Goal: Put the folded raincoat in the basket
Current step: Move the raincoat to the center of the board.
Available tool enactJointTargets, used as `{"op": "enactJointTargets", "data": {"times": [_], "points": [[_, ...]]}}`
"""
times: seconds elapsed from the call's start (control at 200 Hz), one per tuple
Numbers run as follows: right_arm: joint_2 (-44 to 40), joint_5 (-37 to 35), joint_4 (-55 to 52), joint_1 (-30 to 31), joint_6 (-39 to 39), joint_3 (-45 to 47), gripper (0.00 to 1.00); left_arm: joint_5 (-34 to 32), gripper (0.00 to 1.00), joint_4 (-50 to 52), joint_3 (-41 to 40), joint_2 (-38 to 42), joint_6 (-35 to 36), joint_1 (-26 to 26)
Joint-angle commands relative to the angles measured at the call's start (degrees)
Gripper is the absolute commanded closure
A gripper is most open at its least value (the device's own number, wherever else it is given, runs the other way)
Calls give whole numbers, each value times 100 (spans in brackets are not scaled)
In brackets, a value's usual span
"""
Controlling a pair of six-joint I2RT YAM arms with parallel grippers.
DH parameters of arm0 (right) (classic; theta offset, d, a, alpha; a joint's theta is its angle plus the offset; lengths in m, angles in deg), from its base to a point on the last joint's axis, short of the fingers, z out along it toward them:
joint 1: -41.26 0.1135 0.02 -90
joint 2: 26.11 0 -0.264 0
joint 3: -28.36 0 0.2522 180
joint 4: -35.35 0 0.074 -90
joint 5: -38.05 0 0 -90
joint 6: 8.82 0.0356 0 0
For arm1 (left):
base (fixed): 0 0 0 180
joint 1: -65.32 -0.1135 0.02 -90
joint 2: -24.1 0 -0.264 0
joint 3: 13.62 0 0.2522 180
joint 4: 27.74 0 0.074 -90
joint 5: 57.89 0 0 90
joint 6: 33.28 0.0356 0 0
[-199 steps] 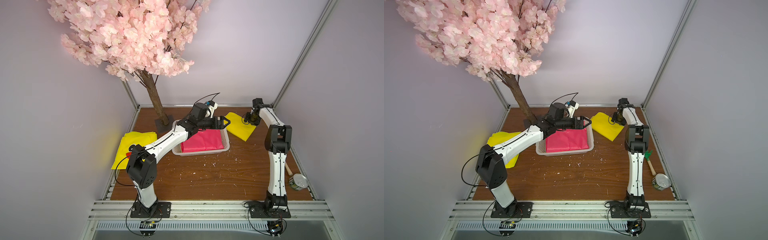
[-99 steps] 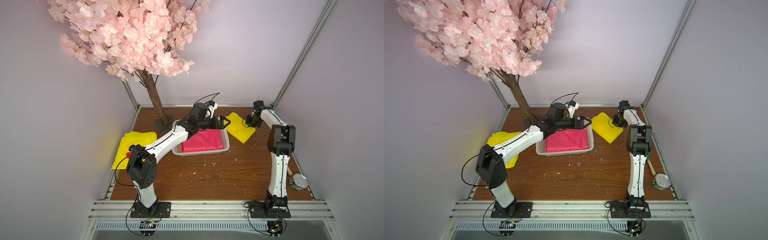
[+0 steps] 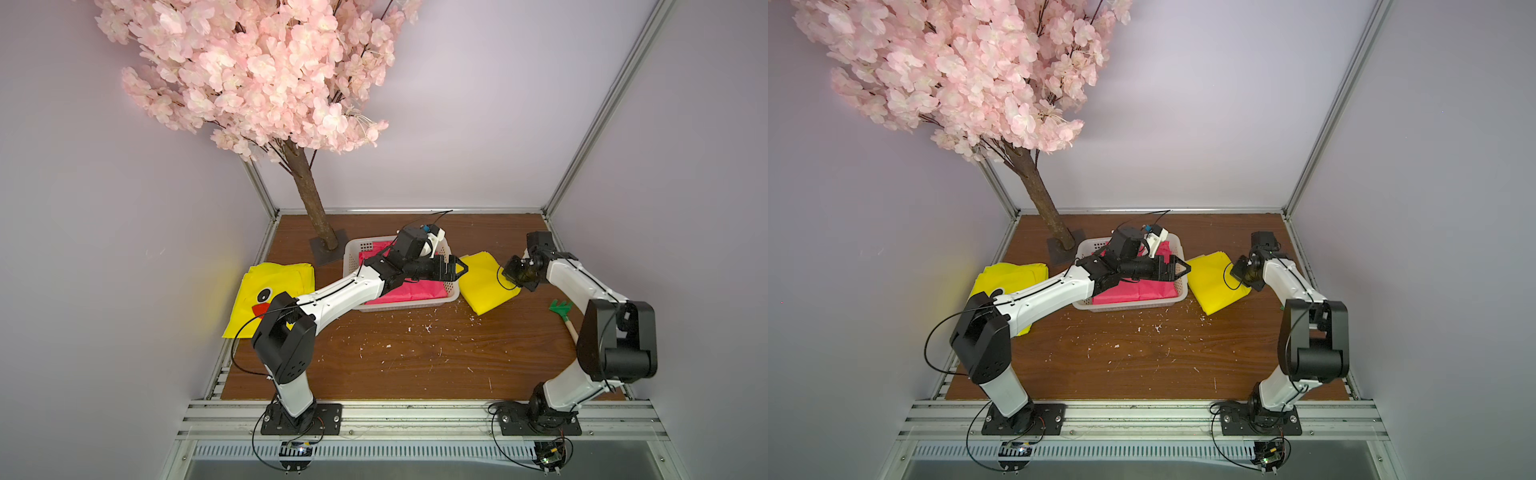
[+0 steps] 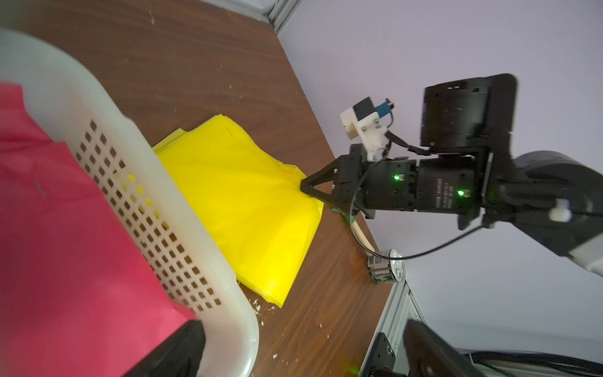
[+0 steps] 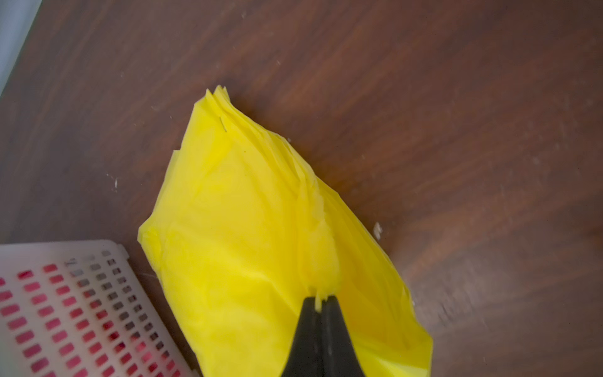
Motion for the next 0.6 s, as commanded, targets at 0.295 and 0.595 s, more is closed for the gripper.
{"op": "enactJointTargets", "data": {"times": [0.295,0.595], "points": [[-1986,-240,62,131,523,1315,100,-698,1,-773,-1405,1208,-859,650],[-2573,-518,-64,365,579,1768,46,-1198,1,-1066,-1888,1373,-1249,1118]]}}
